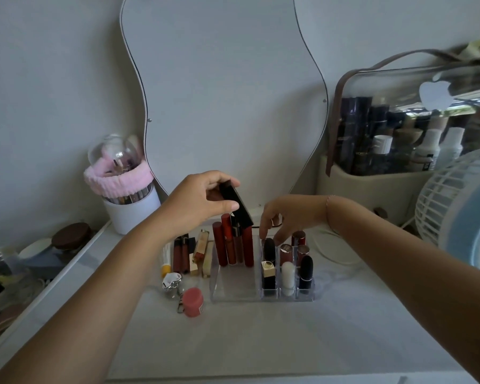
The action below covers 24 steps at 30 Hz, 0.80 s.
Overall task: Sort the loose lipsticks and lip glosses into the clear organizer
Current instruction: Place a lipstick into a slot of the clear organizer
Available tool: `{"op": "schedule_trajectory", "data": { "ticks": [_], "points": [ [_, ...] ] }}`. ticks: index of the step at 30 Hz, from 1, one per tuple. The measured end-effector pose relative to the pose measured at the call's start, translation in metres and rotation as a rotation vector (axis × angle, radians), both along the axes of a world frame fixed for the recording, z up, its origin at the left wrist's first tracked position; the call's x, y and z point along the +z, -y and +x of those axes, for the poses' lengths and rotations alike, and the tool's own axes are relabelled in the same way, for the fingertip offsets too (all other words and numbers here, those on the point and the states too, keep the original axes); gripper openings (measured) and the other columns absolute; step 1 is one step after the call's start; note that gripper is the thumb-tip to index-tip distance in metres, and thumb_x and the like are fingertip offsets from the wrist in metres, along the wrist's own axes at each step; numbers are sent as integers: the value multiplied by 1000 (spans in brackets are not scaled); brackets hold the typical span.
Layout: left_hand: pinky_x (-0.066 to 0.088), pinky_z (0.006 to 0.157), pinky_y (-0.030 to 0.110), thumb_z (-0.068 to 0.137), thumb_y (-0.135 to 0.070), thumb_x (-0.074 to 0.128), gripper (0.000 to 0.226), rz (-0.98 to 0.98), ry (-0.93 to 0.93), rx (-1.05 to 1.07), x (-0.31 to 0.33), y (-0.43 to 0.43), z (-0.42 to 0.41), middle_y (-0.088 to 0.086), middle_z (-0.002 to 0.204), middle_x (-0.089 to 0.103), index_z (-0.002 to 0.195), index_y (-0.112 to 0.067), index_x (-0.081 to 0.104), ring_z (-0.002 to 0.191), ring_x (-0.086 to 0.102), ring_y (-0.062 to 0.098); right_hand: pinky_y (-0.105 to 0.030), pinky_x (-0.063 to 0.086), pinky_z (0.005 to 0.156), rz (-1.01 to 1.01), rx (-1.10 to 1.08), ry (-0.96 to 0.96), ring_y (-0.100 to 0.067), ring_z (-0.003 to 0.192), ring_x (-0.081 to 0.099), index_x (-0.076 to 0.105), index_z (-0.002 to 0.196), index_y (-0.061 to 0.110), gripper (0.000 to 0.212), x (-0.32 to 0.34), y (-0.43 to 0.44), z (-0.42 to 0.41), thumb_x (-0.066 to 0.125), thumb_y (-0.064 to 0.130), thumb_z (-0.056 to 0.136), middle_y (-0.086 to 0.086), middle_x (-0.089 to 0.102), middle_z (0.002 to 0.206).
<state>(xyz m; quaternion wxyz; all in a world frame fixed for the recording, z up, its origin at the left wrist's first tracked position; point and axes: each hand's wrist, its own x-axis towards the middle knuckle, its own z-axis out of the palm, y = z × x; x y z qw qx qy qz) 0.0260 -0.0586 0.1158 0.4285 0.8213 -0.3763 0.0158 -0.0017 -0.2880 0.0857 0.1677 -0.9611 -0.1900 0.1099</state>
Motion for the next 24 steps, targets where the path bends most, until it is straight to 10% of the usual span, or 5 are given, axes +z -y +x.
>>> {"op": "schedule_trajectory", "data": {
  "ticks": [24],
  "points": [
    [47, 87, 20, 76, -19, 77, 33, 65, -4, 8, 1, 3, -7, -14, 102, 70, 100, -38, 66, 95, 65, 0, -33, 48, 85, -153, 77, 56, -17, 96, 51, 65, 98, 24, 22, 5, -12, -2, 69, 18, 77, 1, 52, 104]
  ]
}}
